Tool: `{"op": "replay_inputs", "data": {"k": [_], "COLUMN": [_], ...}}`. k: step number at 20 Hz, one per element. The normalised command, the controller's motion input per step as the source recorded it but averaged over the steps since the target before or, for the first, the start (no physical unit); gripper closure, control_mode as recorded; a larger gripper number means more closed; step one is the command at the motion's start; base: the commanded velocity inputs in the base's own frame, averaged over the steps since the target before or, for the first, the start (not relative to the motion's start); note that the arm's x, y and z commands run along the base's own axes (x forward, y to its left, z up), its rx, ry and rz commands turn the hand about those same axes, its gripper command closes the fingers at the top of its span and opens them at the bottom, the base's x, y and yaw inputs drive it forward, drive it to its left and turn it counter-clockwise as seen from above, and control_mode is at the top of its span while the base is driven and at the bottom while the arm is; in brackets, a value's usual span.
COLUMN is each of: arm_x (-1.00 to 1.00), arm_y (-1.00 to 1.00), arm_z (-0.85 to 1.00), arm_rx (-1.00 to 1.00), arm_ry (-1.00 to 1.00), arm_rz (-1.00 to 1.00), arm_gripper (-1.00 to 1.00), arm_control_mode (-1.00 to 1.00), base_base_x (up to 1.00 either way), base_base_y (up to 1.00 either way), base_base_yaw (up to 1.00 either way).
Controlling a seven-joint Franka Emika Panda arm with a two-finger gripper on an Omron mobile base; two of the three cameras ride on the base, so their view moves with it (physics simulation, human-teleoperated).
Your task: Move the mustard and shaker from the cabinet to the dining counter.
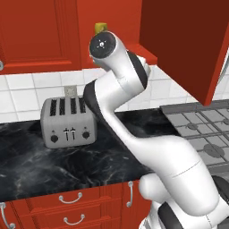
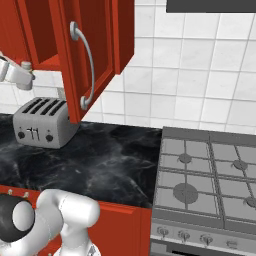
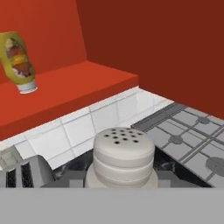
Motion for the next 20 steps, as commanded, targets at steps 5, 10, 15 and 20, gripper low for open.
{"op": "replay_inputs", "data": {"k": [5, 10, 15, 20], "arm_x": [-0.54, -0.43, -0.4, -0.27], "arm_y": [0.04, -0.03, -0.05, -0.05], "arm_z": [-0.22, -0.43, -0.42, -0.36], "arm_rx": [0.08, 0.1, 0.09, 0.05], "arm_ry": [0.02, 0.05, 0.0, 0.1], "arm_rz": [0.0, 0.0, 0.0, 0.0], "arm_gripper": [1.0, 1.0, 1.0, 1.0], "arm_control_mode": [-1.0, -1.0, -1.0, -1.0], "base_base_x": [0.0, 0.0, 0.0, 0.0], "base_base_y": [0.0, 0.0, 0.0, 0.0], "base_base_yaw": [0.0, 0.0, 0.0, 0.0]}}
